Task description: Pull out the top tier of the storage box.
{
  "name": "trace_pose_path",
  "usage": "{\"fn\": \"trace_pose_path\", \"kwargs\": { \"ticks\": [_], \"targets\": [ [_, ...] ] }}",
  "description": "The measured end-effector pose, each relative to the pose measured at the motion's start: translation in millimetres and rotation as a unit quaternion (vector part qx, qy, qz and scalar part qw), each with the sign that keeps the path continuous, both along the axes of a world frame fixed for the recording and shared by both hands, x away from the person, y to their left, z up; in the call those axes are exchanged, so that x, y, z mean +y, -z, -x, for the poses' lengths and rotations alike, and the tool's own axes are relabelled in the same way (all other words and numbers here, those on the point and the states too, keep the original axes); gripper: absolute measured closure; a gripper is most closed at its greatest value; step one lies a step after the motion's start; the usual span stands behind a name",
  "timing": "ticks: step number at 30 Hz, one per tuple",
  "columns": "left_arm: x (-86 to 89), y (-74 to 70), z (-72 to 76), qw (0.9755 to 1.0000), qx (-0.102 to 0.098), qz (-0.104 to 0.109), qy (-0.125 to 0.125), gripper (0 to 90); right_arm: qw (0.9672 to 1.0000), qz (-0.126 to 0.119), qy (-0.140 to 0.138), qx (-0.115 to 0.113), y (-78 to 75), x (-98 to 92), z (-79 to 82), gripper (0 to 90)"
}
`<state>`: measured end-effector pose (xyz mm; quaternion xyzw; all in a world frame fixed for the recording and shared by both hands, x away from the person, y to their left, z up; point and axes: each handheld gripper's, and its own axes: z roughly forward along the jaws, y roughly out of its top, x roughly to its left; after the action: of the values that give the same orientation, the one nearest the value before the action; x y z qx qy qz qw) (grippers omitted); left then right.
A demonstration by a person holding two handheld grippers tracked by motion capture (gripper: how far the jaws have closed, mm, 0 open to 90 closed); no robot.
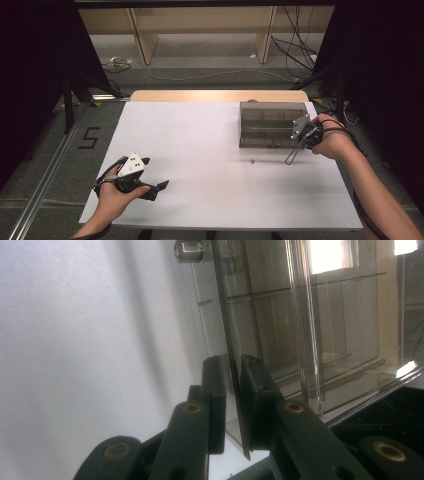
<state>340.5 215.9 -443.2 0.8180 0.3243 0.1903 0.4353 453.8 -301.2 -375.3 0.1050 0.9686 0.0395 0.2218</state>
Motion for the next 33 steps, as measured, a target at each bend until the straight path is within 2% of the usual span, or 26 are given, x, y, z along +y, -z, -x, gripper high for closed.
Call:
{"fn": "trace_pose_path", "kwargs": {
  "ticks": [7, 15, 21, 33],
  "targets": [
    [0.8, 0.2, 0.1, 1.0000, 0.001, 0.000, -0.001, 0.0, 0.9999, 0.000, -0.013, -0.009, 0.2, -2.1, 2.8, 83.2],
    [1.1, 0.1, 0.4, 1.0000, 0.002, 0.000, -0.004, 0.0, 0.9995, -0.024, -0.016, -0.013, 0.7, -7.5, 9.2, 83.7],
    [1.6, 0.1, 0.5, 1.0000, 0.002, 0.000, -0.004, 0.0, 0.9993, -0.018, -0.028, -0.016, 0.6, -7.2, 13.9, 84.4],
    [2.1, -0.3, 0.9, 1.0000, 0.002, -0.001, -0.004, 0.0, 0.9983, -0.031, -0.044, -0.022, 1.4, -12.1, 22.1, 85.5]
  ]
}}
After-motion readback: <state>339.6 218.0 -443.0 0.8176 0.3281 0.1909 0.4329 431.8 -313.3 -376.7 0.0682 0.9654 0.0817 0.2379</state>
